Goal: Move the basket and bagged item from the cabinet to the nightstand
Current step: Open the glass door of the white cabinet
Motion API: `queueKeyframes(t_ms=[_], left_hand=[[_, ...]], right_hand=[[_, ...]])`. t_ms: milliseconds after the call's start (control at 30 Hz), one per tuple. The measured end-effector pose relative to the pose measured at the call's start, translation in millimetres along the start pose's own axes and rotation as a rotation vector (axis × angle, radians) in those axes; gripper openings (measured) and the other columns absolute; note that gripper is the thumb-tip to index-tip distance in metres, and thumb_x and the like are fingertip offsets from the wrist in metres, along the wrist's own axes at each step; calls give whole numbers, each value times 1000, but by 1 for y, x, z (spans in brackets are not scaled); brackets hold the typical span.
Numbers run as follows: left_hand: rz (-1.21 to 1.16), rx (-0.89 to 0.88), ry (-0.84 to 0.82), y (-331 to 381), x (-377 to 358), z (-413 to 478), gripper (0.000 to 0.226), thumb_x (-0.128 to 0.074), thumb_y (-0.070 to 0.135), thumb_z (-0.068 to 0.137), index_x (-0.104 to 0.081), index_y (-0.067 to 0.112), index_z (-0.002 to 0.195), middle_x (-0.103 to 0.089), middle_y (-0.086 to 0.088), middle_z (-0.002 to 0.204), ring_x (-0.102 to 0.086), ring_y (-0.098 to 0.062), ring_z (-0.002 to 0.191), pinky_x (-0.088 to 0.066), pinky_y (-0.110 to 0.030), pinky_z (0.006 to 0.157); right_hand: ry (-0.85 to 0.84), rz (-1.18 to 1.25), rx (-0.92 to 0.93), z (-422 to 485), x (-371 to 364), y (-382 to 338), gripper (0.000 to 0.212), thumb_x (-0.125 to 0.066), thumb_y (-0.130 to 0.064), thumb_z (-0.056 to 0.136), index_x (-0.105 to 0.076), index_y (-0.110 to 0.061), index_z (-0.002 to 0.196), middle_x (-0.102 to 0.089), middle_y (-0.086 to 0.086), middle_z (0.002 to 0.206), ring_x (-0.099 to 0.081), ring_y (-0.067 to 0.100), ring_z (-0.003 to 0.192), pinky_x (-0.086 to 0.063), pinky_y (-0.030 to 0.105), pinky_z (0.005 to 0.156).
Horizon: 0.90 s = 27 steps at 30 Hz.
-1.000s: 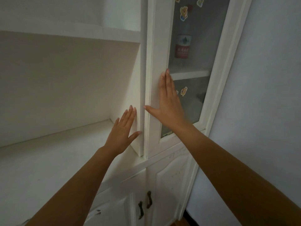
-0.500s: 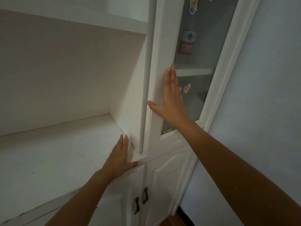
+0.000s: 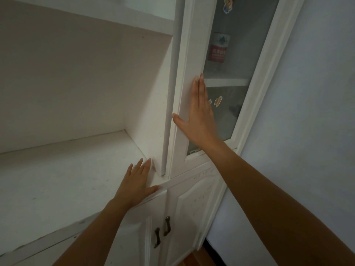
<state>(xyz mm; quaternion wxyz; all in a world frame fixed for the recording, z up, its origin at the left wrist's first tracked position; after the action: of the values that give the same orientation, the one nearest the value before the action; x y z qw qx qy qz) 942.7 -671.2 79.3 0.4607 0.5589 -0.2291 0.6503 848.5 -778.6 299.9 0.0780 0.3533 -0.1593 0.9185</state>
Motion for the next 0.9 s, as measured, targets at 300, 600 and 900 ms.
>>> queueKeyframes(t_ms=[300, 600, 900], left_hand=[[44, 1, -10, 0, 0, 0, 120, 10, 89, 50, -5, 15, 143, -12, -2, 154, 2, -16, 141, 5, -40, 112], [60, 2, 6, -4, -3, 2, 119, 13, 88, 51, -7, 16, 144, -13, -2, 154, 2, -17, 141, 3, -42, 113], [83, -28, 27, -1, -3, 2, 117, 15, 86, 51, -13, 19, 142, -21, -2, 152, -7, -19, 140, 0, -41, 113]], right_hand=[[10, 29, -4, -1, 2, -1, 100, -62, -37, 82, 14, -14, 143, 14, 7, 155, 2, 22, 143, -23, 55, 111], [38, -28, 70, -10, 10, -7, 92, -60, -35, 84, 13, -35, 141, 14, 15, 154, -7, 31, 142, -36, 53, 104], [2, -108, 115, -34, 38, 0, 50, -55, -39, 87, -35, -39, 133, 7, 14, 155, -22, 33, 139, -37, 49, 105]])
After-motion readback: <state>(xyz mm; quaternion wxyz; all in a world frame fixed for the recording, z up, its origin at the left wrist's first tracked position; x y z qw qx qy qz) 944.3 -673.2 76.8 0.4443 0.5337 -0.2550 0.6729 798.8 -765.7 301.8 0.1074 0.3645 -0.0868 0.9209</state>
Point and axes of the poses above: each hand's wrist, its own z-axis towards the middle knuckle, its own x-axis out of the back of the hand, y = z × x, the point moved 8 cm from there along z, towards the middle knuckle
